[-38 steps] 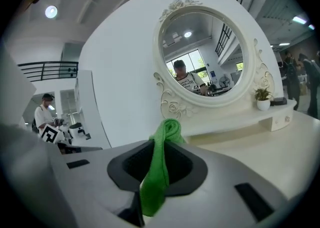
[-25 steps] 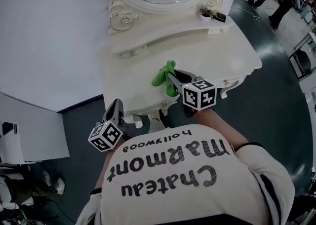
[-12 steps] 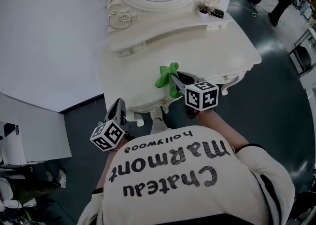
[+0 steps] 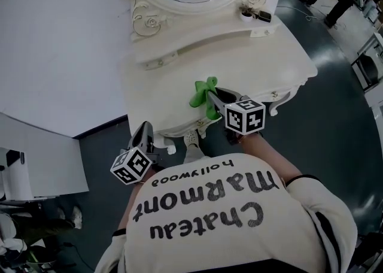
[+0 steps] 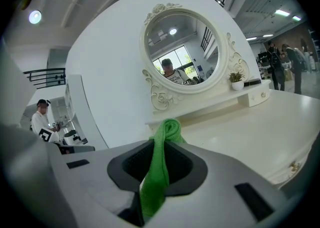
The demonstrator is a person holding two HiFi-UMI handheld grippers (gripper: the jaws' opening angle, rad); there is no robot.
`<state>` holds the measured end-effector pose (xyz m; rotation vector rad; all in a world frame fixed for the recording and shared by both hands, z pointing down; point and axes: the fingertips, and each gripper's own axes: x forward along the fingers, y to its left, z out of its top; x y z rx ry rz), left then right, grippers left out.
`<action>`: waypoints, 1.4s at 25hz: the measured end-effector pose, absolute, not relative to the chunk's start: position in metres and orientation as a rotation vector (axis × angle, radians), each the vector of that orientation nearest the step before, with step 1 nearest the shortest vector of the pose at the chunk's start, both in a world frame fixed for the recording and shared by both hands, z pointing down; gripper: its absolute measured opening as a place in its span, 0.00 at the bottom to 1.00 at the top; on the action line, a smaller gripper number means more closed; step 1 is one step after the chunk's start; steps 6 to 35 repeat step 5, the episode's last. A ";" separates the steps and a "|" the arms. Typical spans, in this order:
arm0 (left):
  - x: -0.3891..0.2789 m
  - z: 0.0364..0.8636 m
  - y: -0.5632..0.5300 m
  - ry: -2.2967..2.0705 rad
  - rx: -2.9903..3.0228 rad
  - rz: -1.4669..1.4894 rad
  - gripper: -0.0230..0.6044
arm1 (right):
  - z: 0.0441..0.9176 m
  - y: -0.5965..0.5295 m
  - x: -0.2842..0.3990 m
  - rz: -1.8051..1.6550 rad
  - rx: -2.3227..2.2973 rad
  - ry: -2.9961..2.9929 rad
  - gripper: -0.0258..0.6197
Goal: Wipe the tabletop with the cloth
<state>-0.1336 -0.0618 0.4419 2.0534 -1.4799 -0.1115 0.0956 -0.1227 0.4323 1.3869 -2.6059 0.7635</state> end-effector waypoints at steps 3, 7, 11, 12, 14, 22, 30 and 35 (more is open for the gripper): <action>-0.136 0.444 -0.062 -1.481 2.047 -0.114 0.05 | 0.433 -0.123 0.094 0.765 1.384 -2.608 0.16; -0.136 0.445 -0.063 -1.479 2.043 -0.116 0.05 | 0.435 -0.123 0.093 0.765 1.382 -2.607 0.16; -0.136 0.445 -0.063 -1.479 2.043 -0.116 0.05 | 0.435 -0.123 0.093 0.765 1.382 -2.607 0.16; -0.136 0.445 -0.063 -1.479 2.043 -0.116 0.05 | 0.435 -0.123 0.093 0.765 1.382 -2.607 0.16; -0.136 0.445 -0.063 -1.479 2.043 -0.116 0.05 | 0.435 -0.123 0.093 0.765 1.382 -2.607 0.16; -0.136 0.445 -0.063 -1.479 2.043 -0.116 0.05 | 0.435 -0.123 0.093 0.765 1.382 -2.607 0.16; -0.136 0.445 -0.063 -1.479 2.043 -0.116 0.05 | 0.435 -0.123 0.093 0.765 1.382 -2.607 0.16; -0.136 0.445 -0.063 -1.479 2.043 -0.116 0.05 | 0.435 -0.123 0.093 0.765 1.382 -2.607 0.16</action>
